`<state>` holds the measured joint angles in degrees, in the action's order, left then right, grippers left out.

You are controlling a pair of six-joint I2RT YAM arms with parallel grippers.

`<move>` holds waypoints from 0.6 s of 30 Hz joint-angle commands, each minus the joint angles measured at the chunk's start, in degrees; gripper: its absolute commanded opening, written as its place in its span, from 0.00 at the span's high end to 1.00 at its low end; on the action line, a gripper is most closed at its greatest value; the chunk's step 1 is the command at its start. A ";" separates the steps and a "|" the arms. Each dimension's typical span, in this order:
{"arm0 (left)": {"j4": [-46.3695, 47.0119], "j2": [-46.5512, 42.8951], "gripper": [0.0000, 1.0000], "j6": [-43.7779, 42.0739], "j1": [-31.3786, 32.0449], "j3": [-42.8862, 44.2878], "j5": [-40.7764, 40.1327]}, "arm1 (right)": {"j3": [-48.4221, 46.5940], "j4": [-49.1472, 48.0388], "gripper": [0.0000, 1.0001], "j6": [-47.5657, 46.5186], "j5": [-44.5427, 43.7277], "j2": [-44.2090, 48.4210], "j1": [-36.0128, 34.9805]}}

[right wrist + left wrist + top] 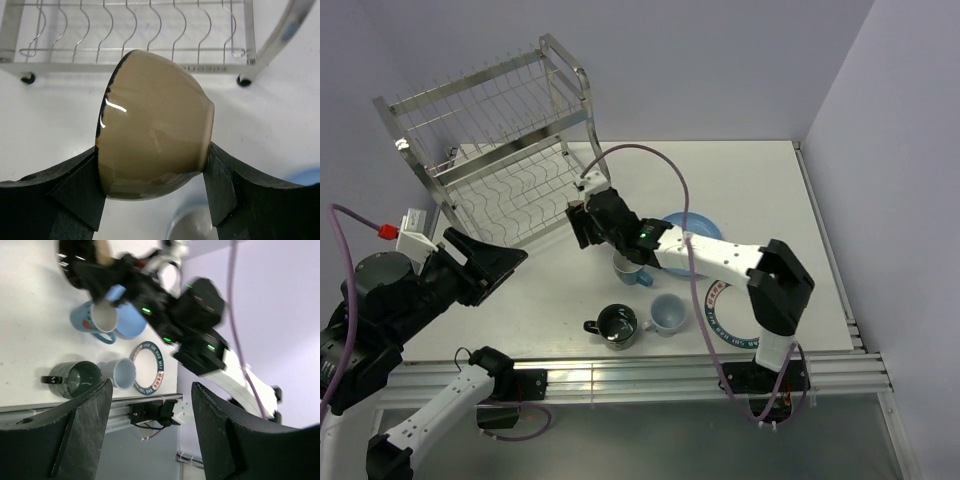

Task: Load the mixed dishes into the dish rack

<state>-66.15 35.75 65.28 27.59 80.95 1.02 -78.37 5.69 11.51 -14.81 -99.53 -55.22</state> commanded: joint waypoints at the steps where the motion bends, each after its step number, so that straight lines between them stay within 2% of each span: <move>1: 4.09 0.82 0.30 -5.24 0.18 2.37 4.51 | -6.26 -16.48 1.00 -6.67 -6.55 -3.38 -1.29; 5: 5.15 -0.93 0.30 -7.09 0.18 2.37 9.08 | -12.23 -20.89 1.00 -6.76 -8.92 -10.94 -1.29; 10: 3.93 -5.15 0.26 -9.82 0.18 1.85 6.73 | -19.36 -28.53 1.00 -8.51 -10.85 -17.18 -1.99; 14: 3.48 -8.06 0.25 -9.55 0.18 0.79 6.19 | -30.06 -27.58 1.00 -10.18 -13.13 -25.53 -2.17; 18: 3.66 -8.15 0.25 -12.18 0.09 0.88 6.81 | -36.32 -31.69 1.00 -12.81 -14.54 -33.43 -1.65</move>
<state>-63.57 27.03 56.95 27.59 81.78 7.40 -108.22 -15.42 2.37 -25.39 -129.21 -56.75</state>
